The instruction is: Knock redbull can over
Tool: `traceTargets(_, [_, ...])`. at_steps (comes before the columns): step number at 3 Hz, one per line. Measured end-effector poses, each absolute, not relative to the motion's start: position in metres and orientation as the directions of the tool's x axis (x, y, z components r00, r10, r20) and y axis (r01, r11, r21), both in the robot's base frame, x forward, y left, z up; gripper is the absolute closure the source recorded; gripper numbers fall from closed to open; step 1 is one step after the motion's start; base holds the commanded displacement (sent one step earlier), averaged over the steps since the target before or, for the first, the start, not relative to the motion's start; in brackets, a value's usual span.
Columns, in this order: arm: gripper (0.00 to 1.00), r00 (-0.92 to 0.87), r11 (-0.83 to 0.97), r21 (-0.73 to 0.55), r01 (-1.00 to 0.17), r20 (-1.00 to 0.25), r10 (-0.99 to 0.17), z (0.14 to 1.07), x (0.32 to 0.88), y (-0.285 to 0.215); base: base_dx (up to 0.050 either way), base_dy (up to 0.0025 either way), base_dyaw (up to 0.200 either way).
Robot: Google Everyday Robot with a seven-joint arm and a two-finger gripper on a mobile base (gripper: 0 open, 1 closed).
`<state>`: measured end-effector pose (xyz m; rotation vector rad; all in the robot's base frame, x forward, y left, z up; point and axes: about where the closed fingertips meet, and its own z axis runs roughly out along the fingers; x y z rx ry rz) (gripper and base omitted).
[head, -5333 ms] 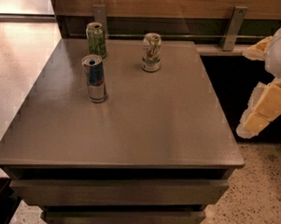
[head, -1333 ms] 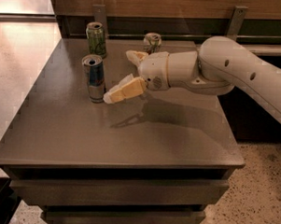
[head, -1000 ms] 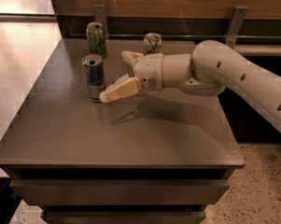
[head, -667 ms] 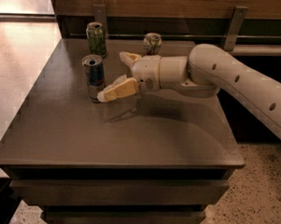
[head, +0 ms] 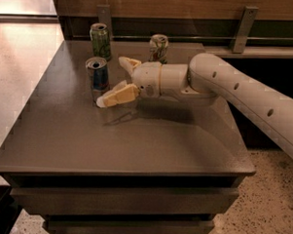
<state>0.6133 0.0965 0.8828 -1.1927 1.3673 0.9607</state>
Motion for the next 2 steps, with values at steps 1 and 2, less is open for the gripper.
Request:
traceTargets(1, [0.0,0.034,0.165,-0.056,-0.985,-0.991,-0.133,0.8784,0.6157,0.106,0.0,0.0,0.0])
traceTargets(2, [0.0,0.035,0.143,-0.052,-0.988,-0.992,-0.123,0.8744,0.6175,0.1148,0.0,0.0,0.0])
